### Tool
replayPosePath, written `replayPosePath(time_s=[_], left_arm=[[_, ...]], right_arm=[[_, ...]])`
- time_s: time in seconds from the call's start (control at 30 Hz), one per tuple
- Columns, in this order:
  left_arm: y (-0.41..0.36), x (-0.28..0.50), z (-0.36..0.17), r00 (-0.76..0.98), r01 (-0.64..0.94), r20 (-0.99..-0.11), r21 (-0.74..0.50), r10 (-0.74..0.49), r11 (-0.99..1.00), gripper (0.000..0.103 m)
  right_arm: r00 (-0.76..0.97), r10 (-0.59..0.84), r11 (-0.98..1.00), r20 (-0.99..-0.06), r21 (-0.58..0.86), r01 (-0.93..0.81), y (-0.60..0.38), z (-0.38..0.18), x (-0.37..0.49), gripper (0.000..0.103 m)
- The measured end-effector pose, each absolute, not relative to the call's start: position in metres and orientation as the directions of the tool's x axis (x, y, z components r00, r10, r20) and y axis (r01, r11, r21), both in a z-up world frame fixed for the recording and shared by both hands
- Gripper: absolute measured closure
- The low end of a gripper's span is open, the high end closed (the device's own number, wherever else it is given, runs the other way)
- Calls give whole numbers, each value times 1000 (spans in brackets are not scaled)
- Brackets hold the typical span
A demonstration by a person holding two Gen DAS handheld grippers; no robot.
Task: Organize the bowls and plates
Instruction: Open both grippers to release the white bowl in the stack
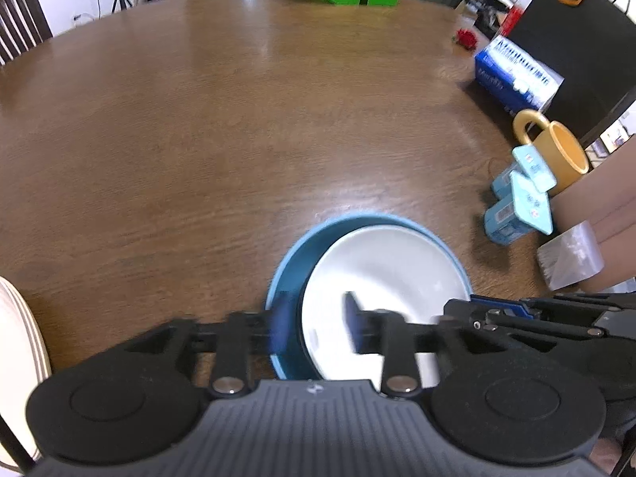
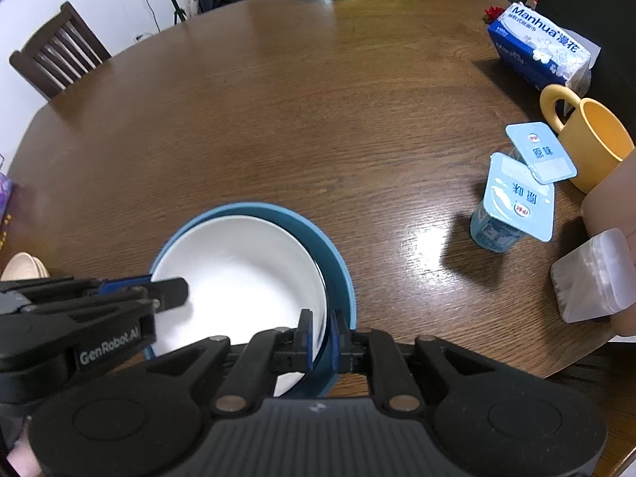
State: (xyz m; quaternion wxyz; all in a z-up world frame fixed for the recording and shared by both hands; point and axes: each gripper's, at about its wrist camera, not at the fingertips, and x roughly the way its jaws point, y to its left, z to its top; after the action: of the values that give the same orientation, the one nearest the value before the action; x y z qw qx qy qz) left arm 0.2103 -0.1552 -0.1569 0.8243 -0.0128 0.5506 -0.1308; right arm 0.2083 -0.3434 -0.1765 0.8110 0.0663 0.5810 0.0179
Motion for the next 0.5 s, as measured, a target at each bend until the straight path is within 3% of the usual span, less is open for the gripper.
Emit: replayPosePath(time_s=[0.03,0.1,0.13,0.23,0.37,0.4,0.47,0.5], left_arm=[[-154,209,-153,375,204,-898,-162,-230,965,53],[-151,206,-144,390,210,-888,-174,-245,962,51],[-149,204,-140,398,210,-883,-178,-251,961,45],[-141,197,-126,443,209,-859,-179,-257,961,29],[-126,177,-111,525,203,-815,-161,-246,966,3],[-122,171,-108,546,201,-801,-157,-244,967,0],[-116,156,-102,592,200,-768,-154,-245,968,0],[-113,148,-99,610,201,-753,-153,-246,968,0]], right_arm=[[335,106,991,-936,127,42,-344,-173,207,91],[358,111,991,-927,132,35,-346,-165,203,76],[372,114,990,-921,136,34,-347,-162,200,69],[414,131,988,-901,154,23,-355,-149,187,63],[486,163,982,-859,188,3,-367,-134,163,35],[507,178,979,-843,202,-7,-369,-131,156,30],[554,204,973,-807,228,-27,-374,-125,140,10],[573,210,972,-792,231,-37,-376,-122,134,7]])
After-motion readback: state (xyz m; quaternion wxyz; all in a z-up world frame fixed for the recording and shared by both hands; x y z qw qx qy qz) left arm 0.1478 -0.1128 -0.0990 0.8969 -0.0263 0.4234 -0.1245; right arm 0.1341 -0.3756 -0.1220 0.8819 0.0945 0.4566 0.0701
